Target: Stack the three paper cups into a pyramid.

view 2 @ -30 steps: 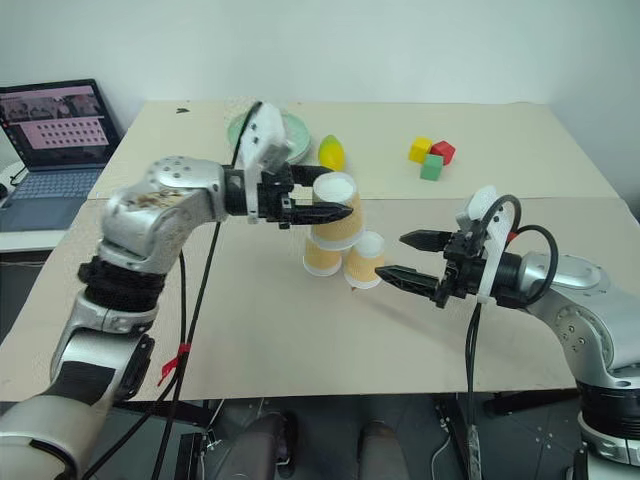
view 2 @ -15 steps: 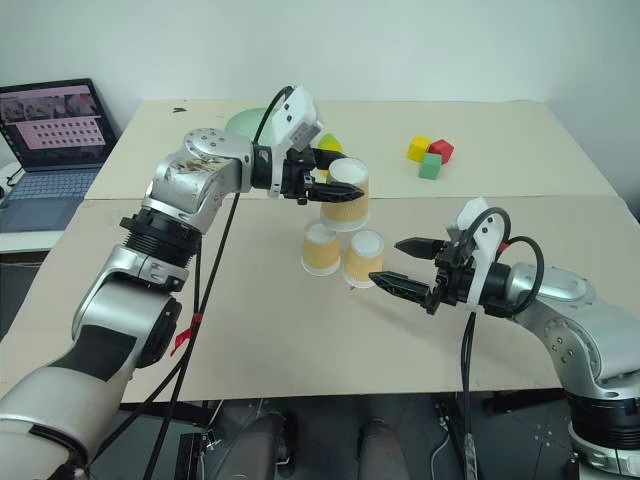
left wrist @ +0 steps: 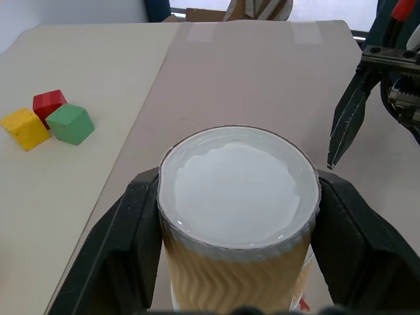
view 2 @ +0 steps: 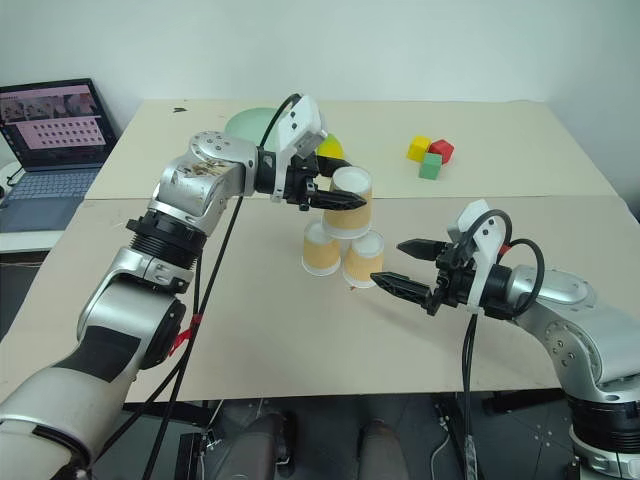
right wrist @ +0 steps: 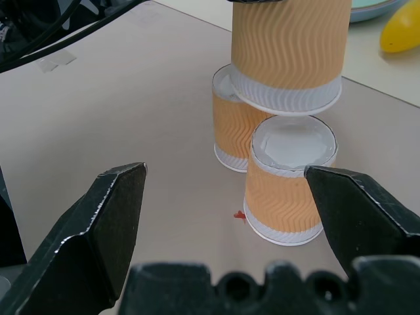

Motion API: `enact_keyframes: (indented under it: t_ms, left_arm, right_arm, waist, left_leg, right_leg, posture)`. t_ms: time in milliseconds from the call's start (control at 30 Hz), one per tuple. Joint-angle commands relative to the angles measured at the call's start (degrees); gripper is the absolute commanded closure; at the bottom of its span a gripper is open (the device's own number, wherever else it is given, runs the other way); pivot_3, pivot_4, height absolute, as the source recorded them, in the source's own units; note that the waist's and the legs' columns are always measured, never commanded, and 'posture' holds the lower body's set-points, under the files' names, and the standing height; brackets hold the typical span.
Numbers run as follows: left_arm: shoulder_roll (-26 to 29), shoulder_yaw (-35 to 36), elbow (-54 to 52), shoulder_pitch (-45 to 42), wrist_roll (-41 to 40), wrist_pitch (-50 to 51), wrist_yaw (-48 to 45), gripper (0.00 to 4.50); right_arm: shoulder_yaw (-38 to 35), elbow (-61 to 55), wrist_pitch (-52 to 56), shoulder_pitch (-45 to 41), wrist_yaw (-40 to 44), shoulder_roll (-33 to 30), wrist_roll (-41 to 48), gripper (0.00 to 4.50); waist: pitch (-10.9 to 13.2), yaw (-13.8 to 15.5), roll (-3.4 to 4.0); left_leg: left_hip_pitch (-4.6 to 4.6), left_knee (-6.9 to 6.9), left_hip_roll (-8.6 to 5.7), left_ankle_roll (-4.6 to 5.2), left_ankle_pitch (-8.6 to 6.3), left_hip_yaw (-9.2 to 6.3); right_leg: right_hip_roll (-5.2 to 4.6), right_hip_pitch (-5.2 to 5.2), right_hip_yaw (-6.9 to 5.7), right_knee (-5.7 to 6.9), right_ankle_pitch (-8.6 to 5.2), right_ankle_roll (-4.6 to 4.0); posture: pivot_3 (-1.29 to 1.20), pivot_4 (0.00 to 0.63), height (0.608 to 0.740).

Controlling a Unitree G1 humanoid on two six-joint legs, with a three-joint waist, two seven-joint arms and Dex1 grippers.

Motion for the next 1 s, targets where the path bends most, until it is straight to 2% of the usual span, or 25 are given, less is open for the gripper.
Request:
enact_keyframes:
  t_ms: [33, 367, 433, 533, 733, 1000]
  left_arm:
    - [-0.06, 0.04, -3.71, 0.98, 0.65, -0.40, -0.36, 1.67]
    - [-0.11, 0.43, -4.88, 2.39, 0.93, 0.60, -0.95, 1.67]
    - [-0.22, 0.90, -4.26, 2.08, 0.77, 0.79, -0.58, 0.85]
    - [-0.21, 1.17, -4.07, 1.78, 0.68, 0.83, -0.55, 0.07]
    - [-0.25, 1.73, -4.62, 1.56, 0.08, 2.23, -0.52, 0.07]
    - [-0.97, 6.86, -6.34, -3.47, -4.44, 9.74, 1.05, 0.07]
  right_arm:
    - [-2.11, -1.42, -1.81, -0.31, -0.09, -0.62, -0.38, 0.00]
    - [-2.05, -0.68, -1.87, 0.20, 0.12, -0.42, -1.18, 0.00]
    - [-2.00, -0.45, -1.92, 0.19, 0.22, -0.47, -1.33, 0.00]
    - [-1.98, -0.28, -1.88, 0.10, 0.36, -0.48, -1.53, 0.00]
    - [-1.88, -0.16, -1.78, -0.01, 0.65, -0.54, -1.89, 0.00]
    - [-1.85, 0.27, -1.64, 0.01, 1.12, -0.73, -1.93, 0.00]
  waist:
    - [0.00, -0.02, 0.00]
    - [0.00, 0.01, 0.00]
    - [0.00, 0.01, 0.00]
    - [0.00, 0.01, 0.00]
    - [0.00, 0.00, 0.00]
    - [0.00, -0.02, 0.00]
  left_leg:
    - [0.00, 0.00, 0.00, 0.00, 0.00, 0.00]
    - [0.00, 0.02, 0.00, 0.00, 0.00, -0.01]
    - [0.00, 0.03, 0.00, 0.00, 0.00, -0.02]
    - [0.00, 0.03, 0.00, 0.00, 0.00, -0.01]
    - [0.00, 0.03, 0.00, 0.00, 0.00, -0.01]
    - [0.00, 0.04, 0.00, 0.00, 0.00, -0.02]
  right_leg:
    - [0.00, 0.00, 0.00, 0.00, 0.00, 0.00]
    - [0.00, 0.00, 0.00, 0.02, 0.00, 0.00]
    - [0.00, 0.00, 0.00, 0.02, 0.00, 0.00]
    - [0.00, 0.00, 0.00, 0.02, 0.00, 0.00]
    - [0.00, 0.00, 0.00, 0.03, 0.00, 0.00]
    - [0.00, 0.00, -0.01, 0.03, 0.00, 0.01]
  posture:
    - [0.00, 0.150, 0.740]
    - [0.00, 0.150, 0.740]
    - [0.00, 0.150, 0.740]
    - [0.00, 0.150, 0.740]
    - [0.00, 0.150, 0.740]
    - [0.00, 0.150, 0.740]
